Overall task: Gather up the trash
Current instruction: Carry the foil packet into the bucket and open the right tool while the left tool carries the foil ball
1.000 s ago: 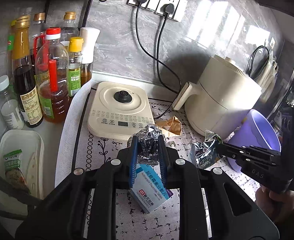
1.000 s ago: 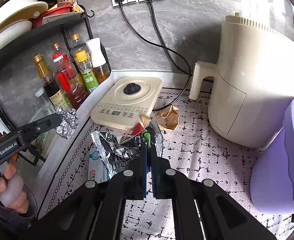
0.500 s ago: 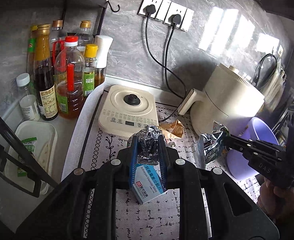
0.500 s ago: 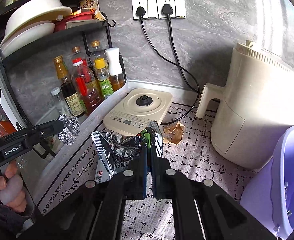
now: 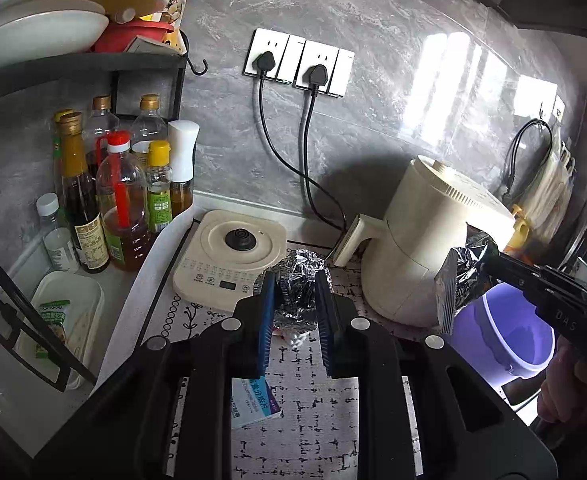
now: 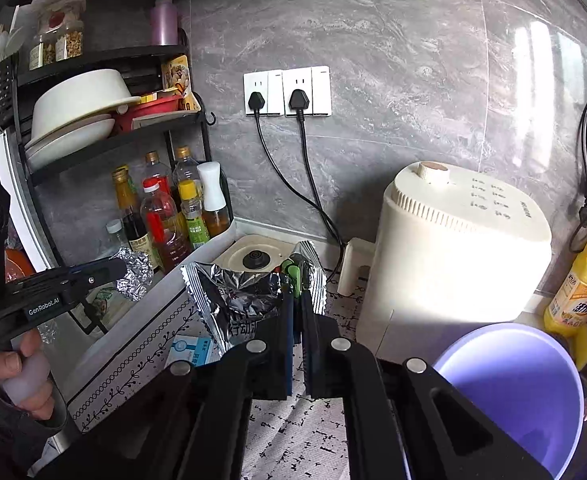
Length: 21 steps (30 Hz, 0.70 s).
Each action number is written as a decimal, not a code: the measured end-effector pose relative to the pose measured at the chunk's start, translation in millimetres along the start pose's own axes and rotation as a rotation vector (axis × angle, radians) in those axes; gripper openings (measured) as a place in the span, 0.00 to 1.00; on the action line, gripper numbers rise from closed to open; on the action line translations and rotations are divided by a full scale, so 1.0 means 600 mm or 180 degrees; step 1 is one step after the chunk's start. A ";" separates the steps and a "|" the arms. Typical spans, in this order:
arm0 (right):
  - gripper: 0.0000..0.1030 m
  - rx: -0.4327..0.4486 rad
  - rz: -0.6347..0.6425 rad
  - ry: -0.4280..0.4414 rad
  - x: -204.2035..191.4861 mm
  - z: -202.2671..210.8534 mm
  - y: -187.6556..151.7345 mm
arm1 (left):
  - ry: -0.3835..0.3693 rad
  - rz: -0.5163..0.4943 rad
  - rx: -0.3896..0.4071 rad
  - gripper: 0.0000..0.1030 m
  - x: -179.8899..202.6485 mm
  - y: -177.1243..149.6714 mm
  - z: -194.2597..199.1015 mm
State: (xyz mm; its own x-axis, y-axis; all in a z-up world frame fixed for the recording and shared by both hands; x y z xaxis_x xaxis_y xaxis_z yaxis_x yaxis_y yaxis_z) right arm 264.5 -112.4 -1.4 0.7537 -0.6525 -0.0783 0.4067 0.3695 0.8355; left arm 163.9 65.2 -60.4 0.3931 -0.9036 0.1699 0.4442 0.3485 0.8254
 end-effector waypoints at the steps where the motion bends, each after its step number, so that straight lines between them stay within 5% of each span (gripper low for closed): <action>1: 0.05 0.0027 0.0006 -0.0019 0.010 0.009 0.002 | -0.0013 -0.0023 0.0004 0.19 0.013 0.000 0.001; 21: 0.08 0.0235 -0.0684 -0.0671 0.281 0.172 -0.060 | -0.0631 -0.0461 -0.0001 0.19 0.298 -0.013 -0.010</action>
State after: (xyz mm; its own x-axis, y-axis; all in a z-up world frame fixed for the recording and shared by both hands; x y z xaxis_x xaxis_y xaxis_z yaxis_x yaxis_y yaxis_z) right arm 323.7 -304.2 11.7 0.5277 -0.8362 -0.1494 0.5009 0.1643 0.8498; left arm 235.8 -97.6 -39.5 0.1596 -0.9754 0.1523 0.4846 0.2118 0.8487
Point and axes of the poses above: each gripper's, at about its wrist camera, not at the fingertips, and z roughly against the way its jaws point, x to its right, y to its top, the point moved 9 cm from there along -z, roughly the way its jaws point, and after that the axes turned 8 degrees about y, right-handed, at the moved point
